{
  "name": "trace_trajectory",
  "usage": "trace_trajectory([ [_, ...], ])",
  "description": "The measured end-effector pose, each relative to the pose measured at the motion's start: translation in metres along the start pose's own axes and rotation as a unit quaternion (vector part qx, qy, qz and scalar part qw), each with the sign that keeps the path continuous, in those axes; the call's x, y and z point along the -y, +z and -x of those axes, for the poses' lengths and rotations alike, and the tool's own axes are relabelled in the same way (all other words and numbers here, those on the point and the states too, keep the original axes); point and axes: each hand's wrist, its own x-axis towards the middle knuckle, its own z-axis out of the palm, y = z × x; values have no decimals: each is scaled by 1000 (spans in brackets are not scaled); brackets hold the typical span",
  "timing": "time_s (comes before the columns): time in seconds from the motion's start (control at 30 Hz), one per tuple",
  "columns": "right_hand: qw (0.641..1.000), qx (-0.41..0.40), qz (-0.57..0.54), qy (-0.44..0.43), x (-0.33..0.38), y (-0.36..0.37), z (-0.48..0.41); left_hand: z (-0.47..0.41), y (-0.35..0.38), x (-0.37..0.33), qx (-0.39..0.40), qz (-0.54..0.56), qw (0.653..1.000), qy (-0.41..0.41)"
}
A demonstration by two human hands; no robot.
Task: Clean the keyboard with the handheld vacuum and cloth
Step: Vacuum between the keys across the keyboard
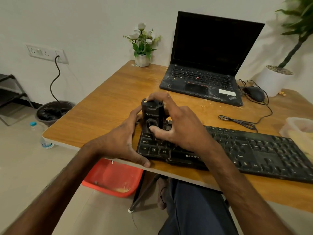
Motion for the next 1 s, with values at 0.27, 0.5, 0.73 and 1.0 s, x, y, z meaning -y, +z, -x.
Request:
trace_trajectory([
  [0.27, 998, 1, 60, -32, -6, 0, -6, 1, 0, -2, 4, 7, 1000, 0],
  [0.5, 992, 62, 106, -28, -7, -15, -5, -1, -1, -1, 0, -7, 1000, 0],
  [0.73, 992, 50, 90, -73, -1, 6, -7, 0, 1, -2, 4, -38, 999, -7],
  [1.0, 991, 99, -20, 86, -13, -53, 16, 0, -1, 0, 7, -16, 1000, -14],
])
